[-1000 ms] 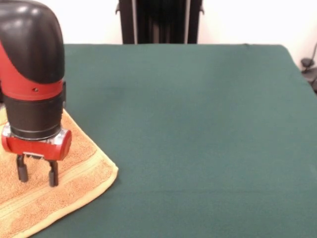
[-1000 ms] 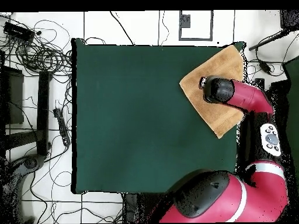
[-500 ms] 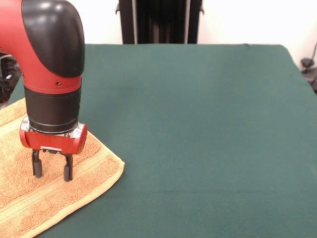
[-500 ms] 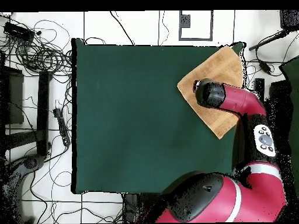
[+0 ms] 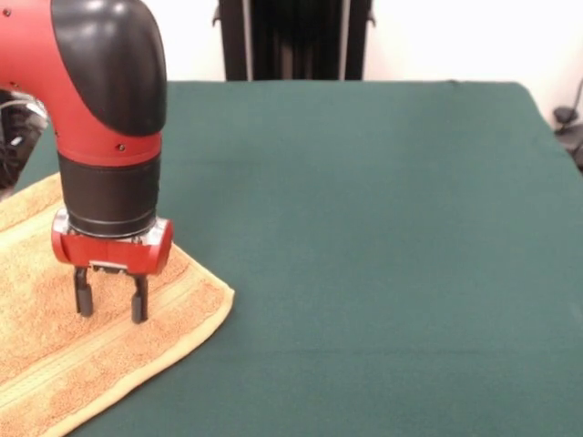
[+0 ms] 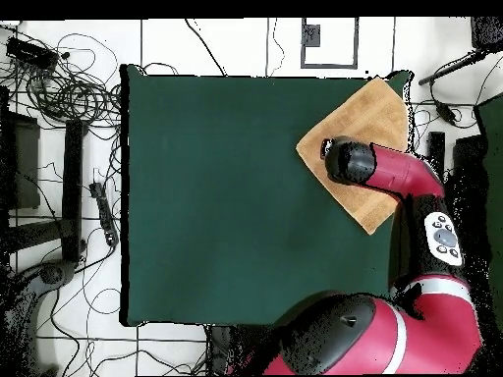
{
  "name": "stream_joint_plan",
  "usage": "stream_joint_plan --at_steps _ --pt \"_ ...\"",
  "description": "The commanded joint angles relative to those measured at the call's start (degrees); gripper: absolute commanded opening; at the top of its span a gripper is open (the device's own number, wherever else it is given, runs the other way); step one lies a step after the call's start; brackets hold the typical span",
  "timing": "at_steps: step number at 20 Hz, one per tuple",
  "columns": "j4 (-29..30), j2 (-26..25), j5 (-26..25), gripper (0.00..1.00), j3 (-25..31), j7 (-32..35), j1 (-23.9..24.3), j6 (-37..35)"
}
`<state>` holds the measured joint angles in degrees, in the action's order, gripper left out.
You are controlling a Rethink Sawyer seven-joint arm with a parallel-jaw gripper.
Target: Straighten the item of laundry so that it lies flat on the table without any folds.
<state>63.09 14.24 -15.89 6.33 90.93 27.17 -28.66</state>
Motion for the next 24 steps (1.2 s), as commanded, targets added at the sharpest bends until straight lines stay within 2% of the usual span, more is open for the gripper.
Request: stream_joint_plan --at_steps 1,4,8,14,24 --pt "18.54 -0.67 3.68 1.0 5.09 9.77 -3.79 -3.04" --pt "19.37 0.34 4.59 1.0 3.73 11.58 -5.2 -3.51" --pt "21.34 0.87 6.07 1.0 4.65 11.59 -4.61 -2.29" --pt "21.43 1.11 7.79 1.0 2.37 14.13 -7.57 -2.94" --pt "20.87 0.18 9.22 1.0 2.35 10.5 -7.16 -4.44"
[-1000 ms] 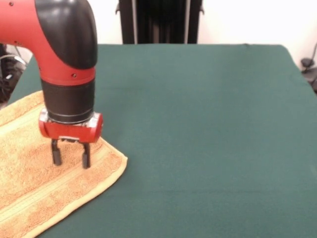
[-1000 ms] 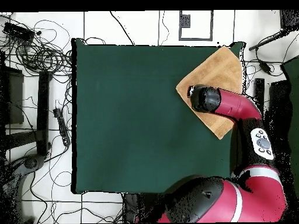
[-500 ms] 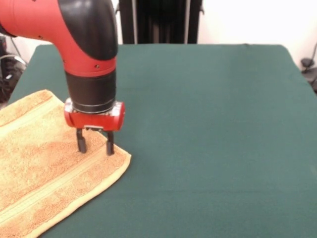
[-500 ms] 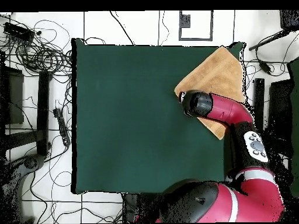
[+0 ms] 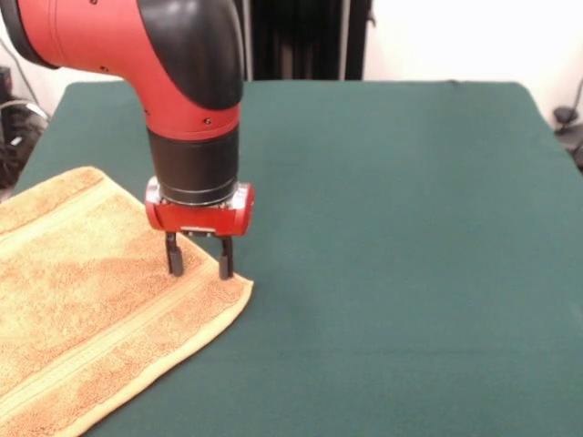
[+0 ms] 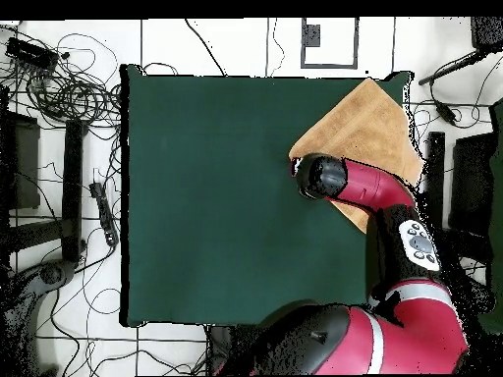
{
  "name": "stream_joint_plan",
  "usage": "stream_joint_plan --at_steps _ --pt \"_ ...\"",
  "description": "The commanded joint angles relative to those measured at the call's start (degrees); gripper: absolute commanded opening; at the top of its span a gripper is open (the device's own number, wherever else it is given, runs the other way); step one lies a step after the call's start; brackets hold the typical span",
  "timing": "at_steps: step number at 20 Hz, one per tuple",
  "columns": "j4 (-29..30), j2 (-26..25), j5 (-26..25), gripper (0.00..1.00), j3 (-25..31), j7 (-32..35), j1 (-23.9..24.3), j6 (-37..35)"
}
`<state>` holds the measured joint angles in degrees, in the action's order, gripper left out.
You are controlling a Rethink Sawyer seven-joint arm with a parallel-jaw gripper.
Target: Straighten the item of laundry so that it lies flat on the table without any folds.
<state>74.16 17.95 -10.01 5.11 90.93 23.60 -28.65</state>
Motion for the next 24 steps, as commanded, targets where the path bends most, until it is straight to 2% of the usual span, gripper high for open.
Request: stream_joint_plan --at_steps 1,8,17,20,24 --pt "9.72 -3.49 3.3 1.0 3.68 9.88 -3.36 -4.74" --pt "10.54 -2.76 3.66 1.0 5.28 6.75 -1.29 -5.49" --pt "10.69 -2.43 6.06 1.0 5.67 8.26 -1.93 -6.76" --pt "9.68 -3.02 7.13 1.0 5.67 8.23 -2.08 -8.21" --pt "7.43 -6.04 7.58 1.0 5.69 8.05 -2.15 -6.06"
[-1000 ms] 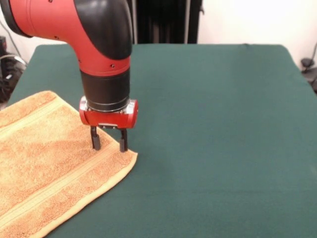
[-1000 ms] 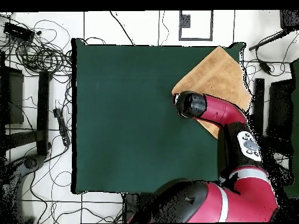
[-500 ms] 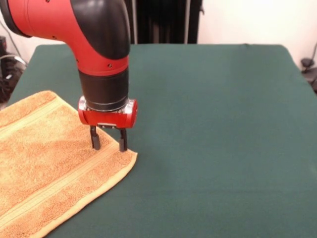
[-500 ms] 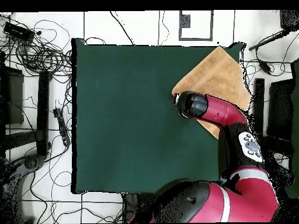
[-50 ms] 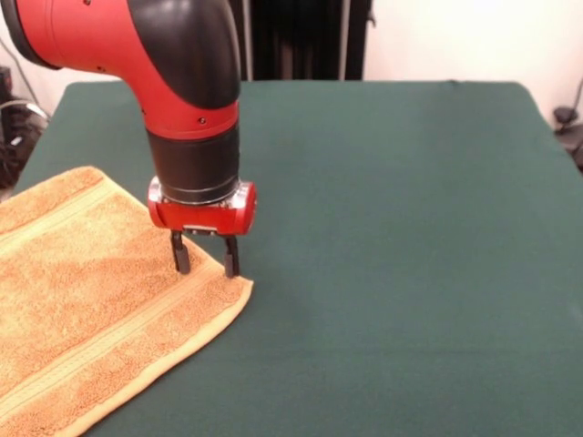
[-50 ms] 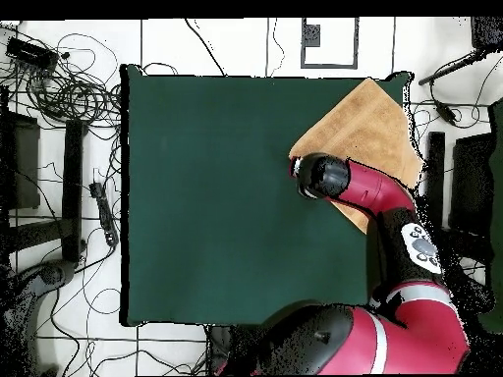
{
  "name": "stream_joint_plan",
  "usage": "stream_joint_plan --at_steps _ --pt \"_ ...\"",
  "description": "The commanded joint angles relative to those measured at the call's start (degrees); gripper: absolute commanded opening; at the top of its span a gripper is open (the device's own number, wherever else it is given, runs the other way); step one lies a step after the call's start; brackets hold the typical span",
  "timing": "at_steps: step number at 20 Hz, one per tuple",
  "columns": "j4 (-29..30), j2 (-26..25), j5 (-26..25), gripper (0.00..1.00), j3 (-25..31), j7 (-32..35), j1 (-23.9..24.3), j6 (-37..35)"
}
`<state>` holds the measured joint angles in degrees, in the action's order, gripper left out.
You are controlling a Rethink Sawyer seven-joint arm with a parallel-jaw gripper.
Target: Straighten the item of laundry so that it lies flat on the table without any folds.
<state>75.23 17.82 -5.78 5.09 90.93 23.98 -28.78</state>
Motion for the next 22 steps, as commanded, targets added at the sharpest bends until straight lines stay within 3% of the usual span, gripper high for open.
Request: stream_joint_plan --at_steps 1,17,22 --pt "5.92 -6.72 3.31 1.0 5.59 8.29 -2.71 -4.8" --pt "1.66 -13.21 1.59 1.0 4.18 8.67 -3.73 2.63" --pt "1.07 -13.89 2.2 1.0 3.78 9.38 -4.35 1.83"
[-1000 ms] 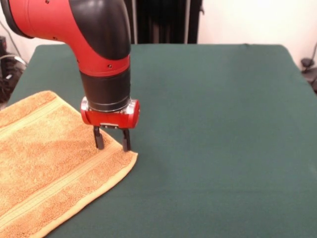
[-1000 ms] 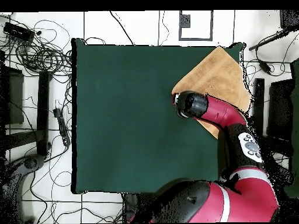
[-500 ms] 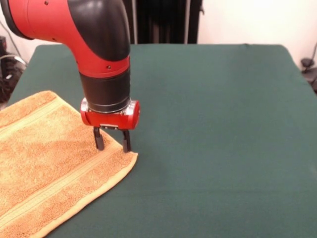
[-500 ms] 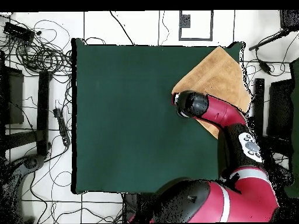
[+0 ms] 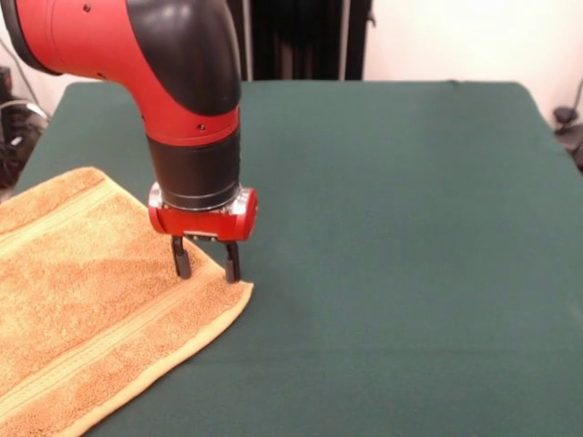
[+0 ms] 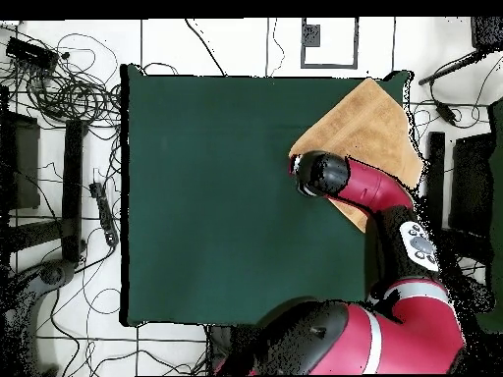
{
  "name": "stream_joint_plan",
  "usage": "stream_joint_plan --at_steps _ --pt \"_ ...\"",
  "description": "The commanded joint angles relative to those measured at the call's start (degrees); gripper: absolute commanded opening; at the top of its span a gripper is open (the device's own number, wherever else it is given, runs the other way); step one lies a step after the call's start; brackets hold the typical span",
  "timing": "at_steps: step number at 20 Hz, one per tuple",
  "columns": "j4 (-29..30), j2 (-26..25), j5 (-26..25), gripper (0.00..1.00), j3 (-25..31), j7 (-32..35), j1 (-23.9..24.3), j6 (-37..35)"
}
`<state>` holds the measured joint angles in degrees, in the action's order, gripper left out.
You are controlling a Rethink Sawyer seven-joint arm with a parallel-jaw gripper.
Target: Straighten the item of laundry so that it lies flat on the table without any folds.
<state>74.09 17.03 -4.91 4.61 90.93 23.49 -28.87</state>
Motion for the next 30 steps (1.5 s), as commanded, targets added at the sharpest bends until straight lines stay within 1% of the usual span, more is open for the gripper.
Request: stream_joint_plan --at_steps 1,6,11,17,20,25,30 --pt "2.2 -13.2 1.31 1.0 4.2 9.33 -3.88 1.97" --pt "1.63 -14.14 0.97 1.0 4.12 8.57 -3.7 2.86" --pt "0.39 -14.58 0.82 1.0 4.61 6.0 -2.75 0.14" --pt "-1.38 -14.92 -0.71 1.0 5.2 2.54 -1.63 -0.84" --pt "-3.48 -15.74 -1.53 1.0 5.46 0.72 -1.26 -1.64" --pt "-9.31 -18.75 -2.27 1.0 5.31 -0.61 -1.63 -3.44" --pt "-12.42 -20.9 -2.62 1.0 5.44 0.59 -2.01 -2.72"
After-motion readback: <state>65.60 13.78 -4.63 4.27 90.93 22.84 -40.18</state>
